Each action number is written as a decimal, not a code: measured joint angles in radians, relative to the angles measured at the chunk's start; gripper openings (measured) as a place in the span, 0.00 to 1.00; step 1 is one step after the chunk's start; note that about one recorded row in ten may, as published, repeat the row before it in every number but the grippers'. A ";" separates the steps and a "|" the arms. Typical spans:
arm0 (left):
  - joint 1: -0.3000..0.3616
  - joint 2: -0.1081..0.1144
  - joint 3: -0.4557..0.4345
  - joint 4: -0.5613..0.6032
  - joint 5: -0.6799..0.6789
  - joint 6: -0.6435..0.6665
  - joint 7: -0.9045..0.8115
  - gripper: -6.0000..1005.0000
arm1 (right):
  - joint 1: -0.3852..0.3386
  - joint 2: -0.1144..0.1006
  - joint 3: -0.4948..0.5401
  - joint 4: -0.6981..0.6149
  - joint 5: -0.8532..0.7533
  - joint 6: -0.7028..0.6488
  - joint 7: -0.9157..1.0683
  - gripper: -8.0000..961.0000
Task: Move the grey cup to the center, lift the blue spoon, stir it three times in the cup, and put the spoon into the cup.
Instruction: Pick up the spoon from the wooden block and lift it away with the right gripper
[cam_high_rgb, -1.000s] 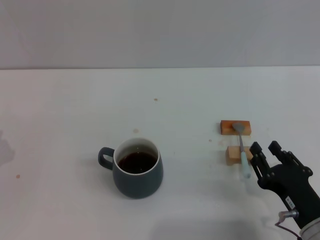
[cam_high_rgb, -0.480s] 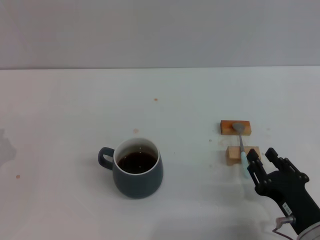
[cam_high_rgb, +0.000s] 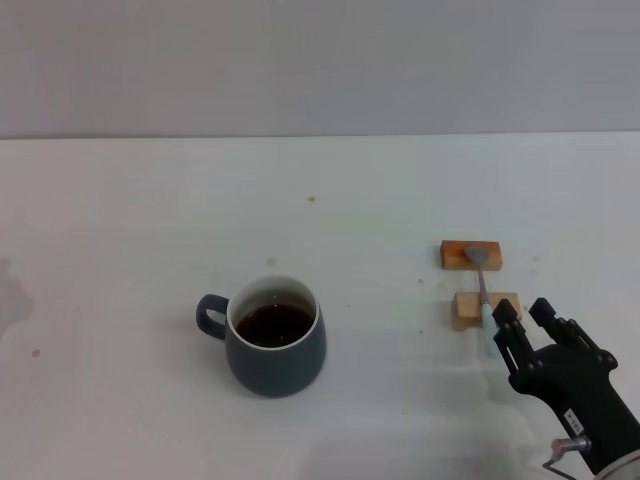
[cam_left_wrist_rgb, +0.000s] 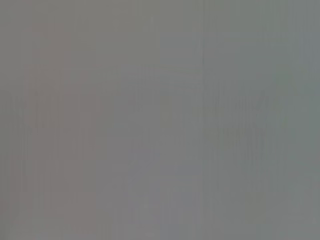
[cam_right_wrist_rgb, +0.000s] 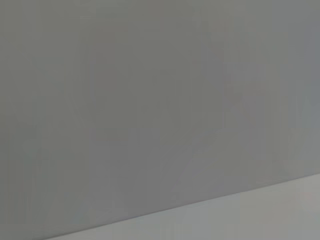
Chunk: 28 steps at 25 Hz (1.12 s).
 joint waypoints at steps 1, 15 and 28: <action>0.000 0.000 0.000 0.000 0.000 0.000 0.000 0.00 | 0.000 0.000 -0.003 -0.005 0.006 -0.008 0.000 0.47; 0.007 0.003 0.000 -0.003 0.000 0.009 0.000 0.00 | 0.038 -0.021 -0.038 -0.024 -0.002 -0.022 0.015 0.48; 0.010 0.003 0.000 -0.010 0.000 0.014 0.000 0.00 | 0.052 -0.031 -0.049 -0.083 -0.004 -0.142 0.081 0.72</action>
